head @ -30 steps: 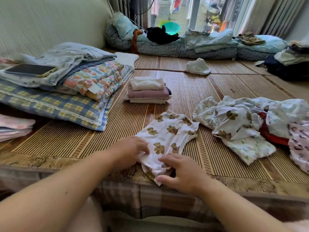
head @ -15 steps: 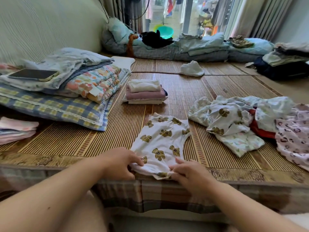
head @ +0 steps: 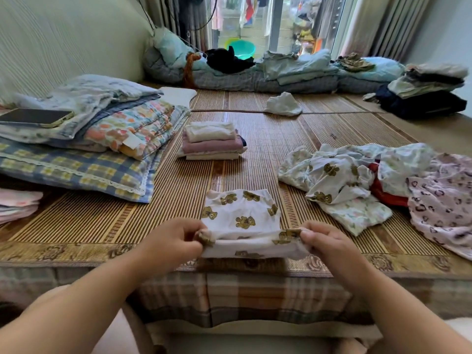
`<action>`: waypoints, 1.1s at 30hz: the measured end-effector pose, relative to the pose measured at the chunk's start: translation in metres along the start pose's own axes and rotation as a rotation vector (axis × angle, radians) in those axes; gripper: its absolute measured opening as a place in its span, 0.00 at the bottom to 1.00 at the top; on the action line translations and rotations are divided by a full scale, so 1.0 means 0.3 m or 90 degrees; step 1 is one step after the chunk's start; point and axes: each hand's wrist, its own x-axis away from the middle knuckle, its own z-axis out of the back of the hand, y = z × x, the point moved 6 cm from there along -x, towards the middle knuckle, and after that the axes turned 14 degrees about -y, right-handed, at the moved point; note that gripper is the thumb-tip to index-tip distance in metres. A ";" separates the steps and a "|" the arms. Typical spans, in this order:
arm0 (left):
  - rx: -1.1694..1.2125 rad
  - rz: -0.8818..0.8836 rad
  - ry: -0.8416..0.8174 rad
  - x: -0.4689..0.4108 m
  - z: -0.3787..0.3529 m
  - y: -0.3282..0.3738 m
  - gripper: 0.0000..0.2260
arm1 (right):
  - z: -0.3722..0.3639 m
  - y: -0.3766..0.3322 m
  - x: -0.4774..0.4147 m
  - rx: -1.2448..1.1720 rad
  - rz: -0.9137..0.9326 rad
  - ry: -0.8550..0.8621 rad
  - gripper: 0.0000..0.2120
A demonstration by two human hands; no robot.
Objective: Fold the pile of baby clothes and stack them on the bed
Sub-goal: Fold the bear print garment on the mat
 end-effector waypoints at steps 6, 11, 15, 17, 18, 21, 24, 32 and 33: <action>0.195 0.087 0.190 -0.184 0.144 -0.037 0.09 | 0.127 -0.040 -0.229 0.011 -0.052 0.183 0.12; 0.058 0.222 0.254 -0.356 0.193 -0.127 0.07 | 0.194 0.025 -0.449 0.373 -0.186 0.242 0.16; -0.018 0.313 0.164 -0.409 0.173 -0.178 0.11 | 0.206 0.139 -0.473 0.428 -0.339 0.232 0.28; -0.064 0.341 0.065 -0.420 0.154 -0.168 0.14 | 0.192 0.187 -0.460 0.479 -0.399 0.203 0.35; -0.068 0.349 0.024 -0.422 0.140 -0.162 0.15 | 0.182 0.195 -0.458 0.504 -0.407 0.186 0.34; -0.057 0.337 -0.016 -0.431 0.112 -0.150 0.33 | 0.149 0.190 -0.462 0.468 -0.368 0.151 0.19; 0.013 0.280 0.038 -0.436 0.111 -0.153 0.45 | 0.129 0.157 -0.466 0.390 -0.298 0.157 0.12; 0.047 0.164 -0.051 -0.401 0.075 -0.150 0.30 | 0.124 0.133 -0.439 0.352 -0.270 -0.036 0.33; -0.002 0.161 -0.049 -0.403 0.077 -0.143 0.31 | 0.126 0.134 -0.442 0.369 -0.283 -0.056 0.31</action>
